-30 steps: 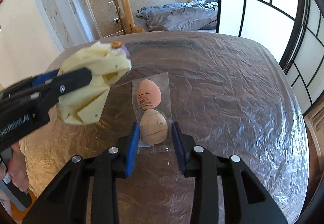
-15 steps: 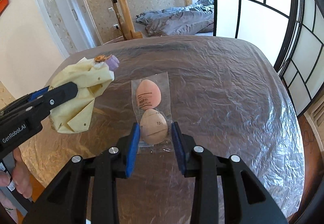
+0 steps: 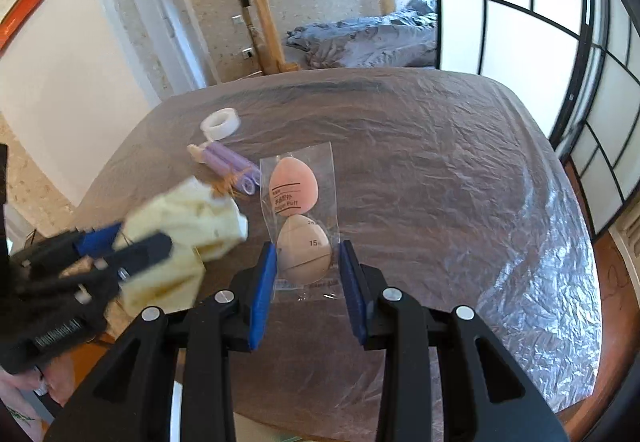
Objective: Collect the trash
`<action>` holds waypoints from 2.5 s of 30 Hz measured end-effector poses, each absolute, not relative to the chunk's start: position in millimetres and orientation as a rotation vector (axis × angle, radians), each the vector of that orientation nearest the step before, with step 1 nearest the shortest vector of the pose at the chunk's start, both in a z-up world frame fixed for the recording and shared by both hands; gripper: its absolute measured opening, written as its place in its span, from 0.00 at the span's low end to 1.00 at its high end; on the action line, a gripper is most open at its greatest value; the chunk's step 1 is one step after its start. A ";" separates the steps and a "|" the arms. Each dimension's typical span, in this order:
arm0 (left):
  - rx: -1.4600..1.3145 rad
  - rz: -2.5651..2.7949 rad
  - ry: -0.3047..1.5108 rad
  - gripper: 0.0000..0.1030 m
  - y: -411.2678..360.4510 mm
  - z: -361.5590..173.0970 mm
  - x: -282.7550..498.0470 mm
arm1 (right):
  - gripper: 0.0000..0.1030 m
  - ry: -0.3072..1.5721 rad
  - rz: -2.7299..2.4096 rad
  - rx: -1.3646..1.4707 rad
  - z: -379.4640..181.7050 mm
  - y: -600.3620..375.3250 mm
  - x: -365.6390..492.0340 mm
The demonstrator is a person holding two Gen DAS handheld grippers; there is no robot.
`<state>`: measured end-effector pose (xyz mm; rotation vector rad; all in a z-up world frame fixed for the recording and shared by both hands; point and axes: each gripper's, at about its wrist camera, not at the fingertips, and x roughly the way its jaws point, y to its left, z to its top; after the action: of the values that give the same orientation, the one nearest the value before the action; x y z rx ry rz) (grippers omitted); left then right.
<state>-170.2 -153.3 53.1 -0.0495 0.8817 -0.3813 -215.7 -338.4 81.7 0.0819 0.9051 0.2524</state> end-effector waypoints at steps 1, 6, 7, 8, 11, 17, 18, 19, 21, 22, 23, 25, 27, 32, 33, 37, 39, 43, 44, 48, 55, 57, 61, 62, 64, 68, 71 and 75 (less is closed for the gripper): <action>-0.050 -0.369 0.878 0.46 -149.9 53.7 -174.4 | 0.32 0.902 0.271 0.076 82.9 -332.3 -215.6; -0.065 -0.328 0.867 0.46 -132.3 58.3 -189.1 | 0.32 0.904 0.345 0.045 84.5 -305.2 -211.8; -0.057 -0.334 0.877 0.46 -132.3 57.3 -190.9 | 0.32 0.905 0.360 0.035 84.7 -299.5 -211.4; -0.050 -0.342 0.880 0.46 -134.0 56.5 -193.2 | 0.32 0.908 0.375 0.026 85.3 -294.1 -210.3; -0.041 -0.354 0.884 0.46 -133.4 54.2 -200.7 | 0.32 0.914 0.402 0.006 85.4 -281.2 -209.7; -0.004 -0.364 0.889 0.46 -133.7 51.2 -221.1 | 0.32 0.972 0.442 -0.044 74.2 -257.2 -202.9; -0.002 -0.362 0.888 0.46 -131.6 51.0 -222.9 | 0.32 0.980 0.442 -0.044 72.4 -254.1 -202.8; -0.004 -0.361 0.887 0.46 -129.9 51.1 -226.6 | 0.32 0.985 0.439 -0.044 71.2 -252.5 -202.3; -0.016 -0.361 0.884 0.46 -126.8 50.5 -232.6 | 0.31 1.001 0.431 -0.040 66.5 -251.5 -202.5; -0.038 -0.363 0.885 0.46 -123.5 49.1 -237.6 | 0.31 1.009 0.431 -0.030 63.9 -251.5 -202.5; -0.055 -0.362 0.885 0.46 -120.8 47.8 -241.3 | 0.31 1.014 0.432 -0.022 61.9 -252.2 -204.1; -0.080 -0.362 0.881 0.46 -116.7 45.3 -251.2 | 0.29 1.018 0.426 -0.023 58.6 -251.8 -206.6; -0.075 -0.376 0.885 0.46 -115.3 42.9 -258.2 | 0.27 1.026 0.420 -0.040 53.9 -247.4 -209.4; -0.064 -0.396 0.874 0.46 -111.4 42.5 -265.6 | 0.26 1.014 0.382 -0.040 55.3 -241.4 -216.1; -0.074 -0.397 0.870 0.46 -108.7 42.8 -267.2 | 0.26 1.013 0.373 -0.039 55.1 -240.1 -215.4; -0.106 -0.394 0.868 0.41 -98.8 42.1 -266.3 | 0.16 0.996 0.343 -0.019 59.2 -238.0 -224.2; -0.113 -0.405 0.868 0.40 -96.5 43.4 -263.9 | 0.12 0.969 0.347 0.016 66.7 -241.1 -232.9; -0.078 -0.425 0.863 0.36 -97.7 45.5 -263.4 | 0.10 0.918 0.350 0.046 81.7 -245.1 -245.2; -0.074 -0.428 0.864 0.35 -97.7 45.2 -263.2 | 0.10 0.915 0.352 0.046 83.3 -244.5 -244.7; -0.076 -0.421 0.861 0.34 -93.2 46.0 -265.6 | 0.09 0.916 0.358 0.047 85.3 -239.5 -239.7; -0.101 -0.374 0.849 0.34 -78.4 47.1 -259.4 | 0.09 0.827 0.429 0.084 112.8 -230.3 -242.6; -0.100 -0.375 0.845 0.34 -78.0 48.1 -257.4 | 0.09 0.824 0.463 0.071 116.7 -222.6 -240.4; -0.063 -0.398 0.832 0.33 -82.7 50.5 -261.8 | 0.09 0.909 0.504 0.064 94.6 -207.1 -219.0; -0.054 -0.406 0.834 0.33 -83.1 49.8 -263.8 | 0.09 0.933 0.506 0.072 88.2 -204.9 -213.4; -0.053 -0.422 0.837 0.33 -81.2 49.6 -268.6 | 0.09 0.951 0.496 0.042 80.2 -198.1 -204.8; -0.094 -0.427 0.841 0.32 -70.4 51.4 -275.7 | 0.09 0.974 0.462 -0.019 67.5 -187.4 -194.9; -0.139 -0.438 0.829 0.32 -59.0 56.1 -283.1 | 0.09 0.975 0.456 -0.014 65.0 -188.2 -192.4; -0.224 -0.457 0.795 0.28 -43.3 65.2 -294.3 | 0.09 0.958 0.447 -0.006 66.4 -193.7 -192.2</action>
<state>-294.3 -43.3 65.2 -0.2240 0.7948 -0.4571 -192.2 -193.7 66.4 -0.0061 0.9576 0.4468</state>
